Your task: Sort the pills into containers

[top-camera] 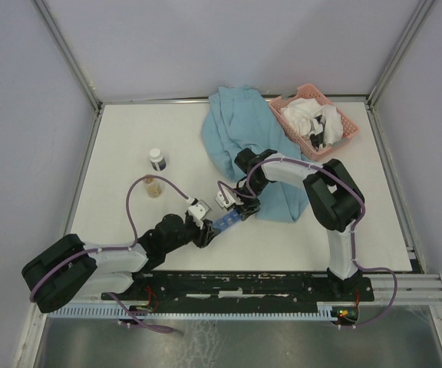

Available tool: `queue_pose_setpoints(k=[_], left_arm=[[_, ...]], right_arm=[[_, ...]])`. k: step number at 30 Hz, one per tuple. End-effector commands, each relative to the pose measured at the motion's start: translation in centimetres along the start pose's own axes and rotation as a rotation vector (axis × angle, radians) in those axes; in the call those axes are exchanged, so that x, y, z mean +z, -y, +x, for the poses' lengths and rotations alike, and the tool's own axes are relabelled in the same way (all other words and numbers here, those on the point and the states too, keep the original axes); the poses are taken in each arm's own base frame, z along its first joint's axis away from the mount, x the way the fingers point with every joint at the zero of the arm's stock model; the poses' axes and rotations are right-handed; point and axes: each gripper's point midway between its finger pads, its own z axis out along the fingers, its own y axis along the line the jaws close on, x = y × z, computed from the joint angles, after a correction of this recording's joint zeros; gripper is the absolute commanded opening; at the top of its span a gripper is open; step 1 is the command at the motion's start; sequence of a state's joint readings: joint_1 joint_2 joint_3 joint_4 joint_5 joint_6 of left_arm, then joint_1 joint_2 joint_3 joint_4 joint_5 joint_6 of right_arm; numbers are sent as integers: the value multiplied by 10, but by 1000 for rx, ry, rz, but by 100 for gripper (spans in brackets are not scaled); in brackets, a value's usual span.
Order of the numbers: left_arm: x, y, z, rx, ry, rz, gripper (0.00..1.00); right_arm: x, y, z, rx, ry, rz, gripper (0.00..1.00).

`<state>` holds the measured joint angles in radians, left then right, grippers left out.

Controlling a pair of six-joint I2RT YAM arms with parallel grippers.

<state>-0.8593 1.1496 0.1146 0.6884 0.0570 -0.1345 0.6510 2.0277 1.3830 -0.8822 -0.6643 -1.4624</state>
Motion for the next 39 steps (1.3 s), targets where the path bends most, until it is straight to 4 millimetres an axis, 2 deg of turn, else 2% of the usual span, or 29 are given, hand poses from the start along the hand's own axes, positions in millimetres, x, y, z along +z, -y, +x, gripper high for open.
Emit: queue_pose_setpoints(k=[1, 9, 13, 18, 27, 35, 39], left_arm=[[-4, -3, -20, -73, 76, -34, 36], [-11, -15, -30, -114, 104, -116, 40], [-13, -1, -32, -98, 103, -34, 50], [-11, 2, -20, -96, 49, -18, 63], [0, -3, -6, -65, -35, -53, 71], [7, -4, -3, -50, -53, -54, 72], [8, -5, -4, -60, -45, -64, 68]], right_arm=[[3, -3, 12, 5, -46, -6, 37], [3, -3, 12, 9, -46, -7, 37], [3, -3, 12, 12, -45, -9, 37], [3, -3, 12, 14, -45, -11, 37], [4, -4, 12, 20, -44, -14, 37], [3, -2, 12, 23, -44, -11, 37], [4, -3, 12, 21, -44, -13, 37]])
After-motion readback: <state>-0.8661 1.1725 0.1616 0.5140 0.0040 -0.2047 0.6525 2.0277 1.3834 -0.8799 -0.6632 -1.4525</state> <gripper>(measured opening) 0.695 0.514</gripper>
